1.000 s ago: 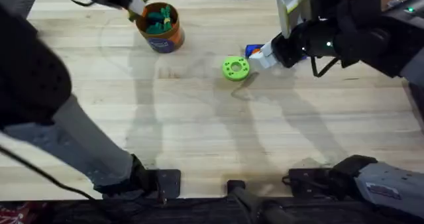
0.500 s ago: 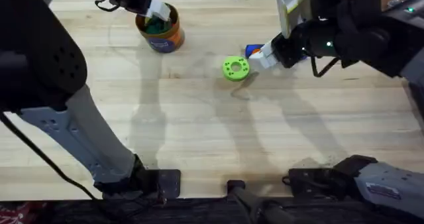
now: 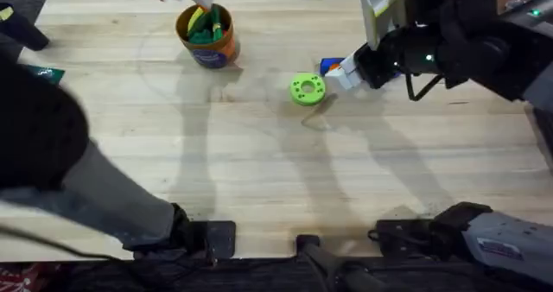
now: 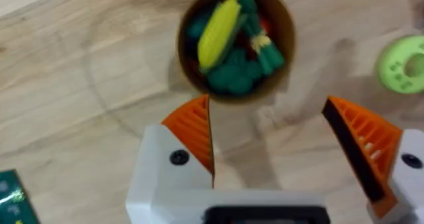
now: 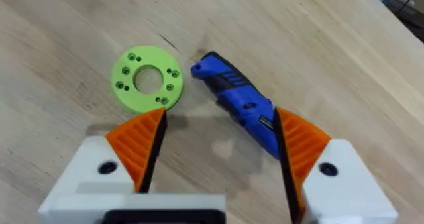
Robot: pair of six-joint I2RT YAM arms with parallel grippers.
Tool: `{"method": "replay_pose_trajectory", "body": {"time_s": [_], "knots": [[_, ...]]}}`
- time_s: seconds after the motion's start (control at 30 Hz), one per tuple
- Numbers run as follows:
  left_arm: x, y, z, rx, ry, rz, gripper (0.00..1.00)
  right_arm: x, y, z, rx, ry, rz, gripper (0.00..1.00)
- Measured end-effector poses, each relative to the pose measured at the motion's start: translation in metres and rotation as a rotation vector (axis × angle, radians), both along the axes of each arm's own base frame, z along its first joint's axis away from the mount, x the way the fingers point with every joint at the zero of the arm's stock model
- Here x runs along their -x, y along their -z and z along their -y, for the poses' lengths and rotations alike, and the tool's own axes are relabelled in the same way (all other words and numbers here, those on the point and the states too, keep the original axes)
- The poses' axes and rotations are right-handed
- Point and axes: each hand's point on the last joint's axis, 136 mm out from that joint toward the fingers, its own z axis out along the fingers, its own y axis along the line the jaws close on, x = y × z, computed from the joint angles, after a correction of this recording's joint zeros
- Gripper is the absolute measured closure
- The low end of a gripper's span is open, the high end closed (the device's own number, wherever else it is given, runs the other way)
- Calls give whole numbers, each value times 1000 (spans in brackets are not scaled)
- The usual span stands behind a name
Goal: Pick up the gripper from the table and insert it into the empty holder that is missing its gripper. Then pick up a screw, insert it into the mounting hole, and use the screwdriver to tighten it. Finally, clean up the table by picking up the vegetable and placing it into the bucket.
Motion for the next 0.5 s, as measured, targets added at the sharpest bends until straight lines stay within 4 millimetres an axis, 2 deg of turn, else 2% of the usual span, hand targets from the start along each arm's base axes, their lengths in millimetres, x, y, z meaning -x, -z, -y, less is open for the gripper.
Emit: {"method": "replay_pose_trajectory", "body": {"time_s": [0.13,0.23,0.27,0.4,0.5], "knots": [[48,-56,4,-2,-4,50,13,6,6,3,15,0,-32,71],[82,-86,7,-1,-12,89,13,11,10,5,27,0,-57,71],[112,-105,10,1,-19,112,14,11,10,5,27,0,-57,71],[138,-122,12,5,-32,151,15,11,10,5,27,0,-57,71],[149,-130,13,6,-37,175,15,11,10,5,27,0,-57,71]]}}
